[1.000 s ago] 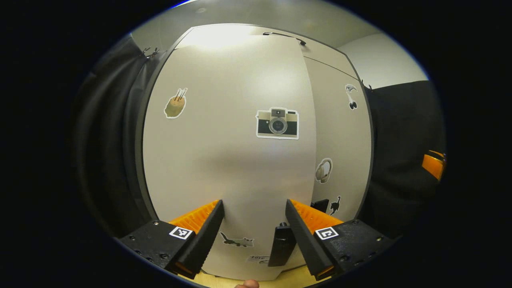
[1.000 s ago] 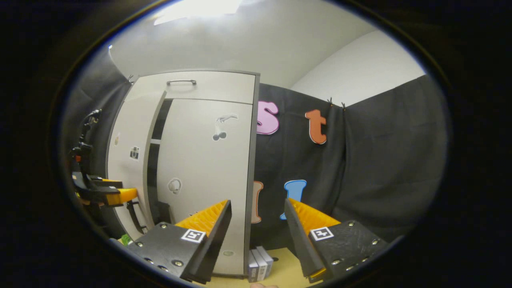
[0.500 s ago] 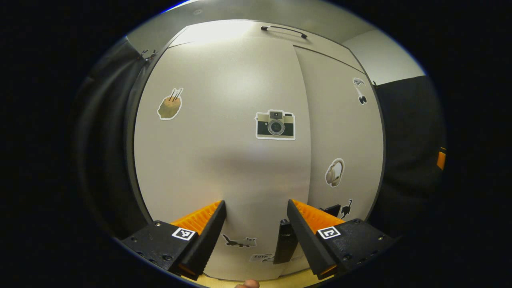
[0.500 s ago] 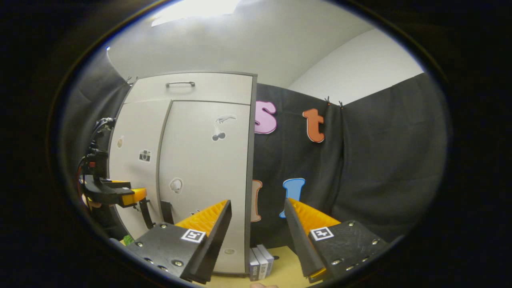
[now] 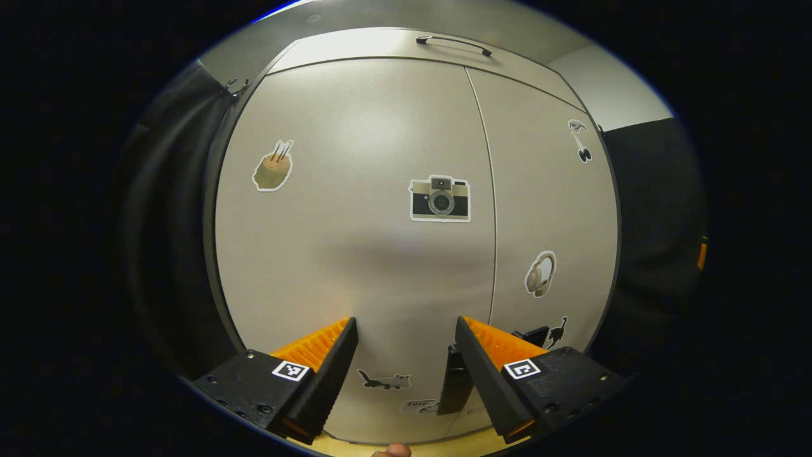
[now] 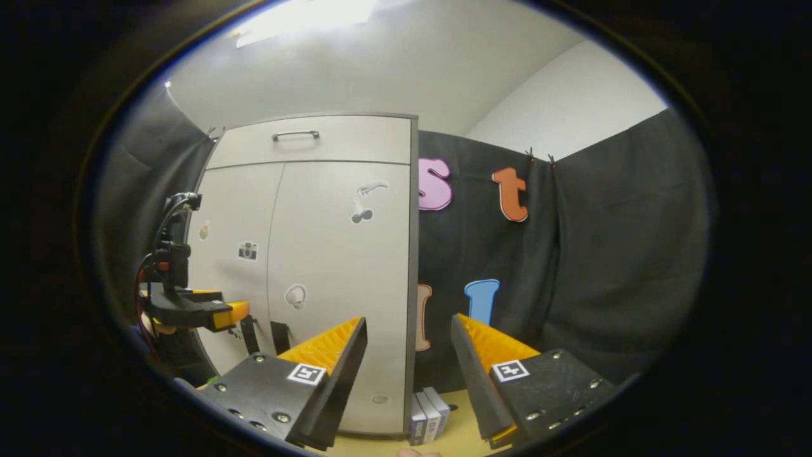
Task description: Grab one shoe with the right hand and put it into the shoe cabinet, grab the other shoe with the left hand and put it into the shoe cabinet; then close the right door with the right hand and the left door with the left hand.
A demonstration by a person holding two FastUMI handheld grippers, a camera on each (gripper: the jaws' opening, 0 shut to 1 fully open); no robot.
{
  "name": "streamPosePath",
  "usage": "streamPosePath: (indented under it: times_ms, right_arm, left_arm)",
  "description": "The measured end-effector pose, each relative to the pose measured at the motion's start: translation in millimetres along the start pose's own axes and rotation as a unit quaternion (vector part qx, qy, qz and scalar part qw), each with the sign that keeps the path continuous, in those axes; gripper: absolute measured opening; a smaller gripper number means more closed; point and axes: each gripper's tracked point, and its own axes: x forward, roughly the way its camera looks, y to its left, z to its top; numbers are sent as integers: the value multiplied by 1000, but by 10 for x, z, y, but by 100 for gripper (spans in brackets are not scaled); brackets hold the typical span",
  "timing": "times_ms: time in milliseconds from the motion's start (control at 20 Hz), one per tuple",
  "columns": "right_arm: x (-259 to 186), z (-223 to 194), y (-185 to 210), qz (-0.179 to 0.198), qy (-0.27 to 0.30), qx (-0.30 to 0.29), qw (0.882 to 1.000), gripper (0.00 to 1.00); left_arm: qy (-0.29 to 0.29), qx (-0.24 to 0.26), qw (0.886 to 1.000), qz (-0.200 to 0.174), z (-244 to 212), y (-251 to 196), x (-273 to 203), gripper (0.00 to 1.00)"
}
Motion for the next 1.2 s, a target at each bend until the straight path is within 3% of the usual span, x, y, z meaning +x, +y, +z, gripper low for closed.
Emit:
streamPosePath:
  times_ms: [350, 650, 1200]
  right_arm:
    - [-137, 141, 157, 26, -3, 23, 999, 80]
    - [-376, 191, 127, 28, -1, 27, 999, 80]
    - [-782, 253, 71, 29, 4, 39, 999, 80]
  left_arm:
    - [-56, 21, 998, -18, 542, -232, -751, 95]
    - [-104, 9, 994, -41, 912, -427, -1209, 96]
    - [-120, 17, 991, -64, 995, -731, -1472, 96]
